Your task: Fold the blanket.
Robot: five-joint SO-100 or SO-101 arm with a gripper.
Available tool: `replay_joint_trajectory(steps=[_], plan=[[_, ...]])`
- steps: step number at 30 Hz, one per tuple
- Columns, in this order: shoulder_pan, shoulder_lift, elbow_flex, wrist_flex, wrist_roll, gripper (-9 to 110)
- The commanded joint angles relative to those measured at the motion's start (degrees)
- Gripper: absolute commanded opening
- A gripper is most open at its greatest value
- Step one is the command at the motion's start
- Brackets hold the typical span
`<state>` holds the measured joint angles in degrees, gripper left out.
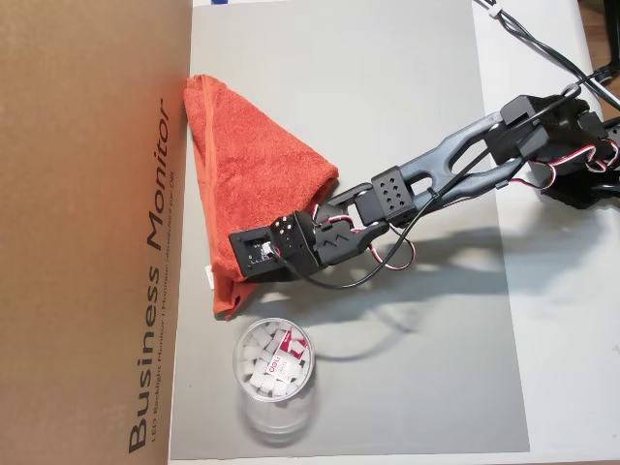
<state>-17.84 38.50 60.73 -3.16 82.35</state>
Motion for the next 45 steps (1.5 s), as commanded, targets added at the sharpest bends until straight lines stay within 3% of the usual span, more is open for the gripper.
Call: replay_joint_trajectory(steps=[1, 7, 13, 18, 30, 41, 45], plan=[[0.0, 0.44, -3.08, -0.62, -0.35, 0], [0.0, -0.26, -3.08, -0.62, -0.35, 1], [-0.09, -0.26, -3.08, -0.62, 0.18, 15], [-0.09, -0.26, -3.08, -0.62, 0.53, 19], [-1.49, 0.35, -3.16, -7.21, 0.79, 18], [-3.08, 0.79, -4.66, -12.48, 7.56, 18], [-2.37, 0.79, -4.92, -15.12, 7.21, 8]])
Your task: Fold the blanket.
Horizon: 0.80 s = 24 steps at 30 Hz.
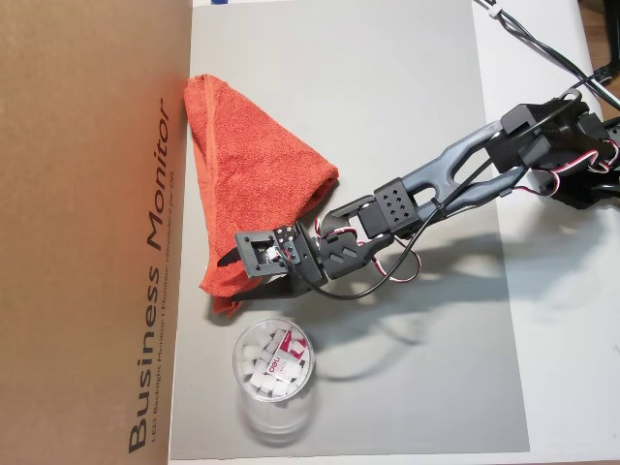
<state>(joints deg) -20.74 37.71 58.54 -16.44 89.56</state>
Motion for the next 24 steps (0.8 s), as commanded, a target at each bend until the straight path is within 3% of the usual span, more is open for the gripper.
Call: replay_joint_trajectory(steps=[1, 3, 9, 16, 24], plan=[[0.7, 1.58, -2.72, -2.11, 0.0, 5], [1.05, 1.58, -2.72, -2.02, -0.44, -1], [3.43, 1.58, -1.76, -0.97, -0.53, 0], [7.03, 1.05, -1.93, 11.87, -0.7, 0], [7.21, -0.7, 0.35, 15.91, -0.7, 0]])
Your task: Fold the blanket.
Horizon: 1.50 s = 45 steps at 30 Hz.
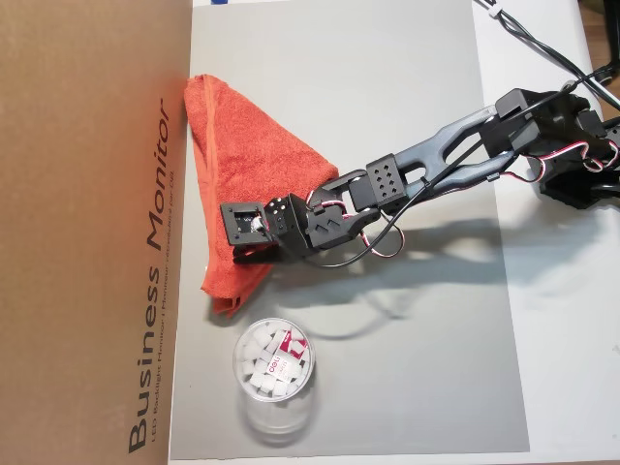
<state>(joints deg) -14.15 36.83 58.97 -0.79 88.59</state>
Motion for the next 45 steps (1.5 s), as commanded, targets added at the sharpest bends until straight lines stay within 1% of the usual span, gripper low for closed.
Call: replay_joint_trajectory(steps=[1, 19, 35, 42, 45], plan=[[0.62, -0.09, 0.44, 0.26, 0.18, 0], [-0.26, 0.35, 0.0, -0.97, 0.44, 0], [0.35, 17.31, 0.09, -1.41, 0.26, 0], [2.02, 28.56, 8.79, -1.41, 0.18, 0], [3.52, 33.57, 13.89, -1.41, -2.55, 0]])
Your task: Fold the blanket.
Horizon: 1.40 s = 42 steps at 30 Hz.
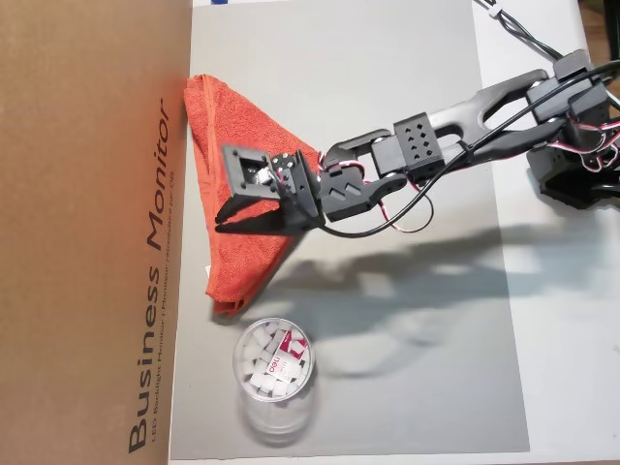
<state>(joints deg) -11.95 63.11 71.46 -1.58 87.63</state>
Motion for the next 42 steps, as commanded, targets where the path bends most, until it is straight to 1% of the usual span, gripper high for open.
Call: replay_joint_trajectory(steps=[1, 7, 16, 23, 31, 42], plan=[[2.02, 8.96, 3.08, -0.62, -2.9, 0], [6.5, 19.42, 13.45, -0.62, -5.01, 0], [14.59, 34.72, 31.64, -0.62, -5.01, 0], [19.51, 45.35, 42.8, -0.18, -4.31, 0], [20.21, 54.05, 50.1, 0.09, -4.22, 0], [20.21, 60.47, 54.49, 0.26, -4.22, 0]])
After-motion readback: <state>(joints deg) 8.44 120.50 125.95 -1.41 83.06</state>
